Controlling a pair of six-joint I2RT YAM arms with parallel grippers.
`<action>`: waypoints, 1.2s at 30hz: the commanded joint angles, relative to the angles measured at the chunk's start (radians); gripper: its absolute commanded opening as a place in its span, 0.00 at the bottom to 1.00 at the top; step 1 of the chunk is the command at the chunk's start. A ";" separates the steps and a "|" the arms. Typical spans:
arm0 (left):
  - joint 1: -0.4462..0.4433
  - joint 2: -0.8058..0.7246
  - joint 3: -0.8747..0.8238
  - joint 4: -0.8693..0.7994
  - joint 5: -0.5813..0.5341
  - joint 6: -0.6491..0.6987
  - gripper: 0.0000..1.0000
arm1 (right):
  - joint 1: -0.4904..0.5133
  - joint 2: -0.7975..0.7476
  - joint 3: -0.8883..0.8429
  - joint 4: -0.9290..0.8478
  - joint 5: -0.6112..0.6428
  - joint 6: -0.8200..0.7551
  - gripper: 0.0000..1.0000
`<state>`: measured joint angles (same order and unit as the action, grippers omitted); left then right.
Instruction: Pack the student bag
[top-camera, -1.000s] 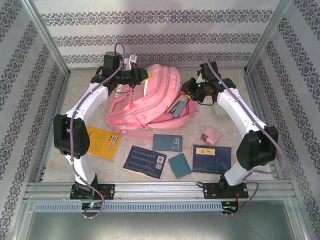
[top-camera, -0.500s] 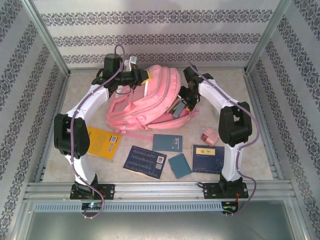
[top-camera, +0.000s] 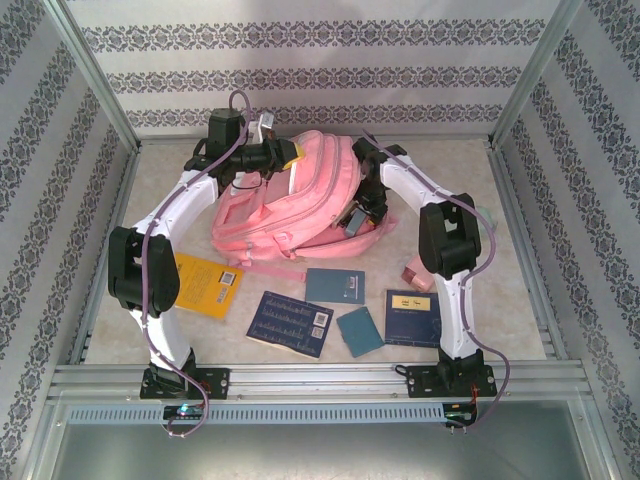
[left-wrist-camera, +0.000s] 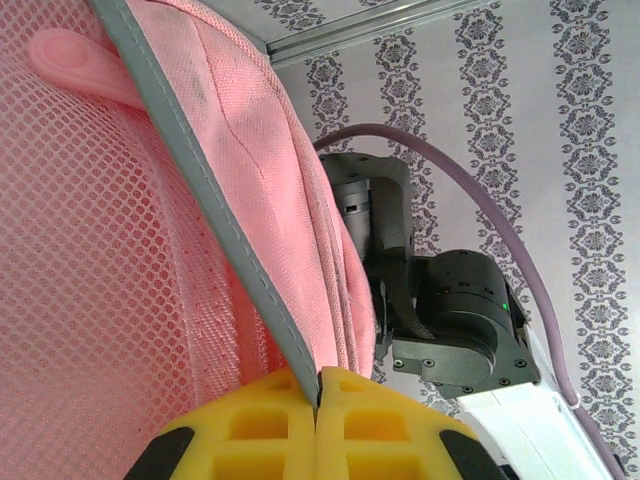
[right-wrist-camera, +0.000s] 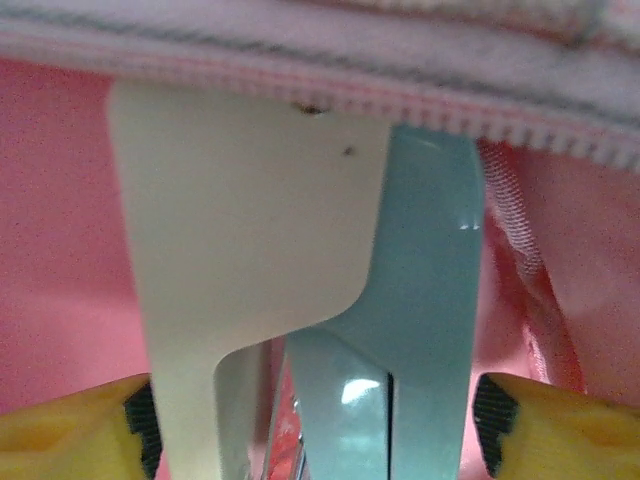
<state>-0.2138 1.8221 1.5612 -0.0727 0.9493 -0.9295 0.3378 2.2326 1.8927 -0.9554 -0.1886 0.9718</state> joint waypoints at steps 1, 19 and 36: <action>0.009 -0.038 0.017 0.132 0.031 -0.012 0.00 | 0.008 0.010 -0.019 0.014 -0.024 0.009 0.66; 0.007 -0.026 0.063 0.131 0.059 -0.009 0.00 | 0.092 -0.152 -0.114 0.488 -0.382 0.058 0.45; 0.043 -0.041 0.096 0.181 0.083 -0.027 0.00 | 0.193 -0.073 0.155 0.301 -0.212 -0.070 0.98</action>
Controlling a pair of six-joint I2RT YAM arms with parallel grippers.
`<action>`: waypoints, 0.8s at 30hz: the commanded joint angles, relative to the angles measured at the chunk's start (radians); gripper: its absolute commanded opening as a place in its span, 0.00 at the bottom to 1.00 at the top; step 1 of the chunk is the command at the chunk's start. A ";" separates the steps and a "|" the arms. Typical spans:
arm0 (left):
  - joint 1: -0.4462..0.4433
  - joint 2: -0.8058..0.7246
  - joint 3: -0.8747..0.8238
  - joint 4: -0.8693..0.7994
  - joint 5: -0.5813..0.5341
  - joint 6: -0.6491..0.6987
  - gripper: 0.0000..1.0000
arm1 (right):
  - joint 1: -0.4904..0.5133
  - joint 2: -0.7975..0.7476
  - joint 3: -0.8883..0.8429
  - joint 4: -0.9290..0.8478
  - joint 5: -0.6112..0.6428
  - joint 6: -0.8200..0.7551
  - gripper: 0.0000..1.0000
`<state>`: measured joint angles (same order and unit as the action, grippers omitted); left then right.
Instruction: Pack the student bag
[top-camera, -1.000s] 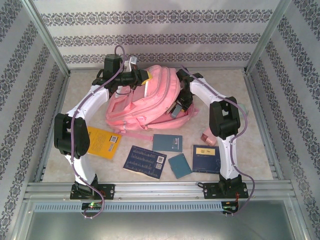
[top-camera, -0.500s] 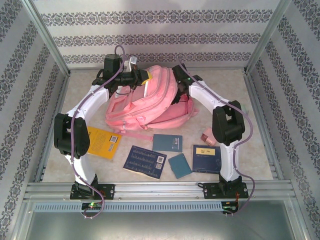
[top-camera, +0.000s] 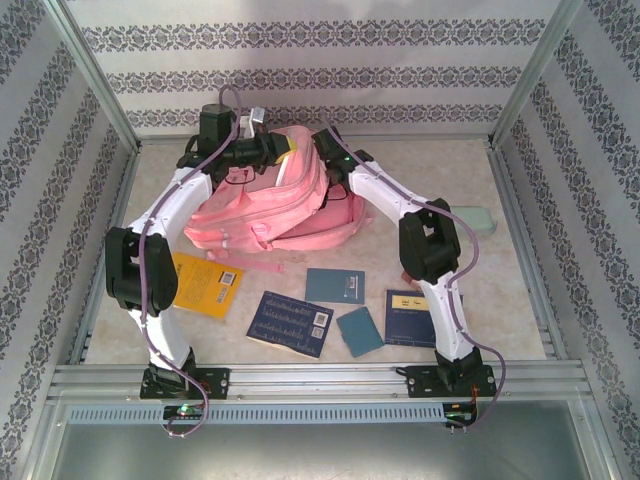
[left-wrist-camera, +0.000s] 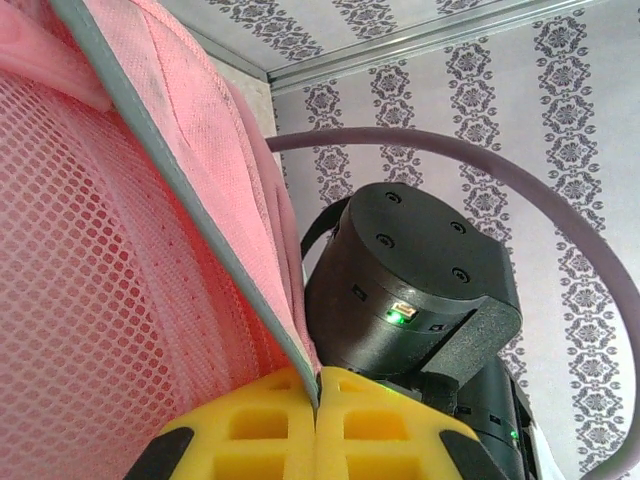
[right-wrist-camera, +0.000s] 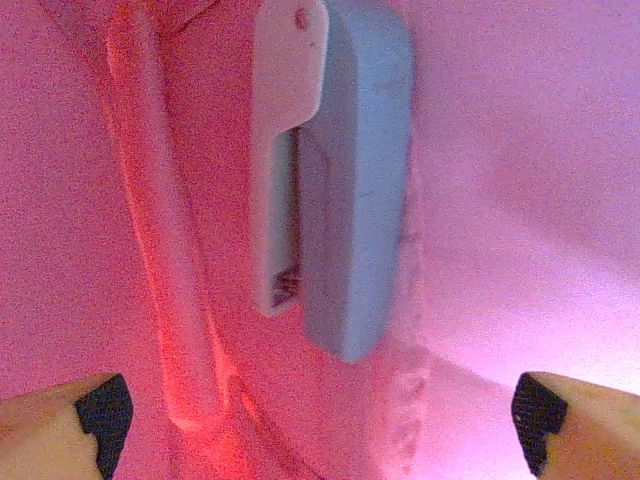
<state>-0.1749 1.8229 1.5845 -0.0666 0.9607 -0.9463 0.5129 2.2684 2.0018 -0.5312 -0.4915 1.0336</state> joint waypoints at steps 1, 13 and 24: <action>0.018 -0.044 0.071 0.177 0.072 -0.012 0.00 | 0.015 -0.131 0.068 -0.193 0.144 -0.170 0.98; 0.084 -0.050 0.021 0.276 0.074 -0.095 0.00 | -0.090 -0.469 -0.081 -0.388 0.492 -0.385 0.98; 0.047 -0.051 -0.024 0.206 0.044 -0.058 0.00 | -0.237 -0.654 -0.396 -0.623 0.474 -0.360 0.98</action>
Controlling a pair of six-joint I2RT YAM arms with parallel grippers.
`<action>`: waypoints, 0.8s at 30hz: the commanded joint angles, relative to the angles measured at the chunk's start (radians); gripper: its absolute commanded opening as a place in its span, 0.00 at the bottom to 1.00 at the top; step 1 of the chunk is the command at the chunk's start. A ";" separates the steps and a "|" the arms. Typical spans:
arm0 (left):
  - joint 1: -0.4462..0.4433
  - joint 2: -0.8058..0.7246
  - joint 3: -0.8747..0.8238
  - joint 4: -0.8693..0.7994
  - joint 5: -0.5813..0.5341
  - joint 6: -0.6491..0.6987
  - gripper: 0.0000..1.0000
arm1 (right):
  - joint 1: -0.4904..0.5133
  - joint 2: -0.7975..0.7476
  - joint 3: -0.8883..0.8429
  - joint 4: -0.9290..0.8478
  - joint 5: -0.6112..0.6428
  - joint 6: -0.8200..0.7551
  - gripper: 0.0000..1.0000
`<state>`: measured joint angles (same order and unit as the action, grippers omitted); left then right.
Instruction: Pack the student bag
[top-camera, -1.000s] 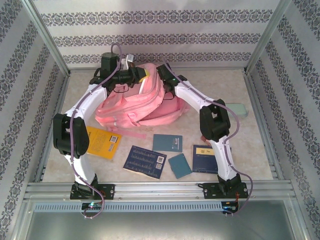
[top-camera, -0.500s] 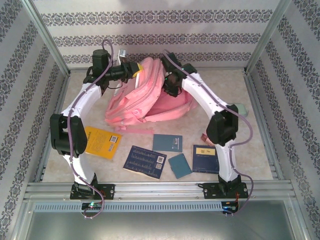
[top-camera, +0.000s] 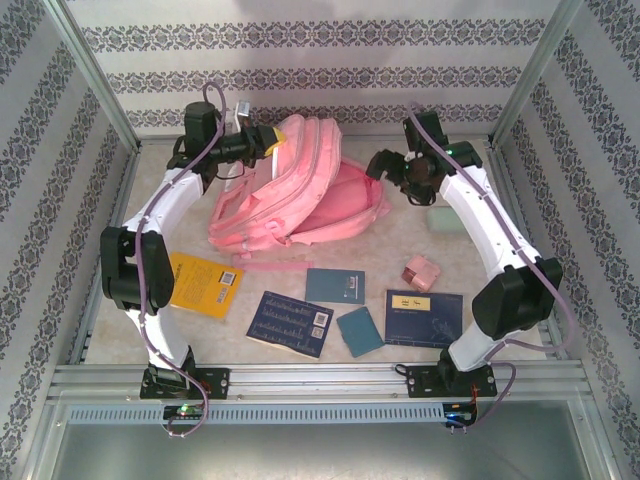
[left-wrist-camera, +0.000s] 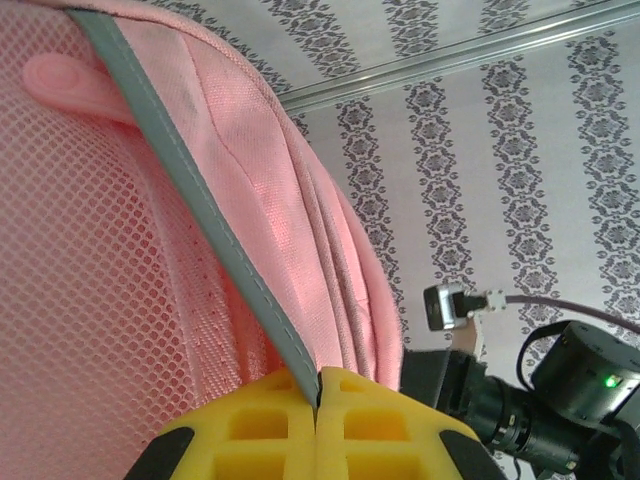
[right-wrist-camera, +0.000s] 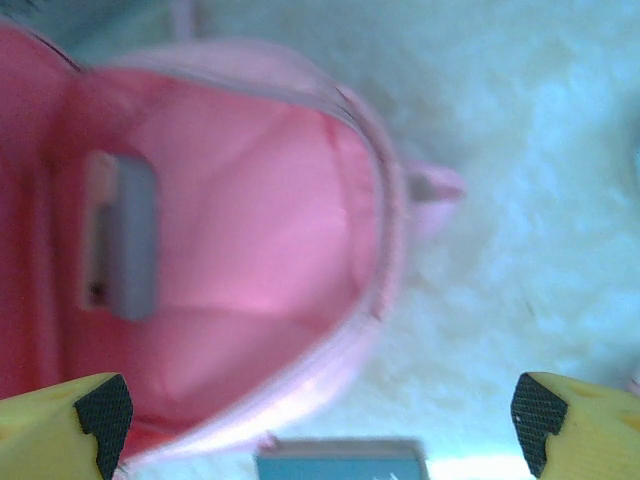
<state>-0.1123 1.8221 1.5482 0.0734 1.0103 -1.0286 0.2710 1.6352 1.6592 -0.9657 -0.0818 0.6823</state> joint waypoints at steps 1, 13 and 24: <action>-0.022 -0.048 0.011 0.059 -0.007 0.031 0.00 | 0.000 -0.033 -0.088 -0.225 0.091 0.010 0.98; -0.050 -0.020 0.005 0.057 -0.010 0.021 0.00 | -0.147 -0.341 -0.708 0.007 0.013 0.370 0.98; -0.053 -0.017 0.002 0.062 -0.009 0.018 0.00 | -0.176 -0.239 -0.730 0.137 -0.030 0.301 0.98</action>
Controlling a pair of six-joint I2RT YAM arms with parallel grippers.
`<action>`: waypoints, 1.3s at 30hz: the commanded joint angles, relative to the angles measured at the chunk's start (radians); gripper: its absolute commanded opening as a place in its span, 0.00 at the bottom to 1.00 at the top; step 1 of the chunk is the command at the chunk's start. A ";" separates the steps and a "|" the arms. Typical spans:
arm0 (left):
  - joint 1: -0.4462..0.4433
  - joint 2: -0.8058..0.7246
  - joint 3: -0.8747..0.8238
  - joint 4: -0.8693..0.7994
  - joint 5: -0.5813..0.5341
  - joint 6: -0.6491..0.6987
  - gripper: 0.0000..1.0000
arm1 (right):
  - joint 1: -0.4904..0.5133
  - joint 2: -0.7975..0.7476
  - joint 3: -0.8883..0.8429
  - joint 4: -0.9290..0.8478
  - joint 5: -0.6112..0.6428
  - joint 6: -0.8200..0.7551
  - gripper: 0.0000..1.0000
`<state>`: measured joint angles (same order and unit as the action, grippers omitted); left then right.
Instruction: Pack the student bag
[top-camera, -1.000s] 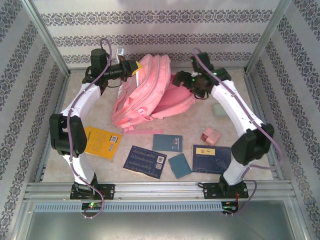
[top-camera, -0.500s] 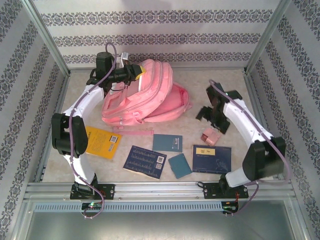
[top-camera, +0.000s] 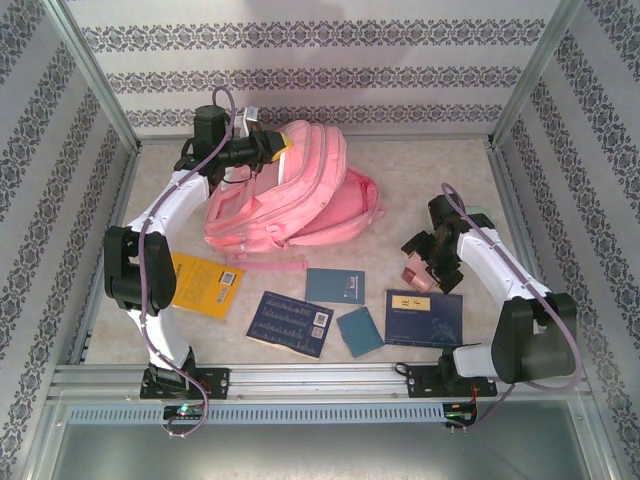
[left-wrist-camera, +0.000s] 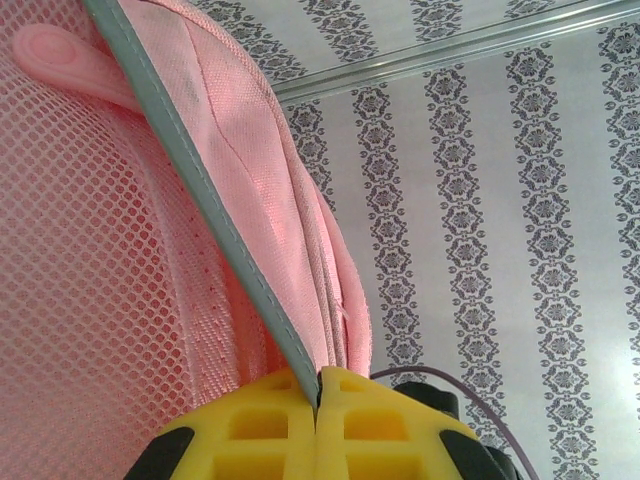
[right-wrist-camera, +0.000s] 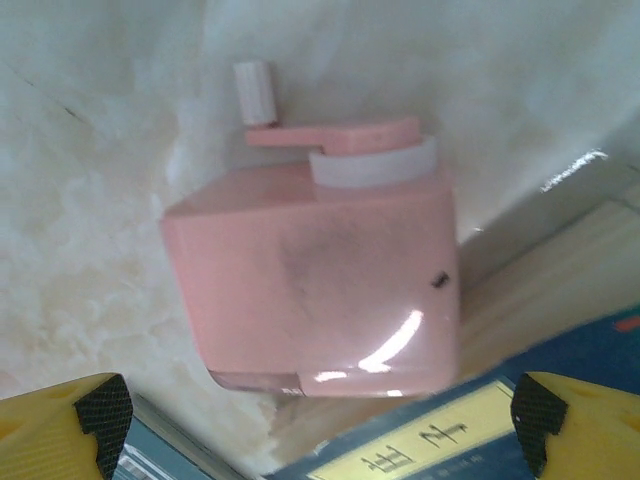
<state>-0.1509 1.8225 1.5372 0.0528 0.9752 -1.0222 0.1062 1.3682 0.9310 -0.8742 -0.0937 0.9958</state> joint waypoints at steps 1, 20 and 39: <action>-0.014 -0.018 0.012 0.081 0.026 0.014 0.00 | -0.012 0.045 0.002 0.048 -0.019 -0.015 0.98; -0.016 -0.010 0.038 0.048 0.025 0.034 0.00 | -0.008 0.196 0.023 0.063 0.015 -0.106 0.85; -0.051 -0.038 0.132 0.086 0.106 0.066 0.00 | 0.027 0.053 0.343 0.032 -0.020 -0.201 0.66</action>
<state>-0.1699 1.8252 1.5925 0.0231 0.9951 -0.9874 0.1143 1.4631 1.2022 -0.8890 -0.0647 0.8181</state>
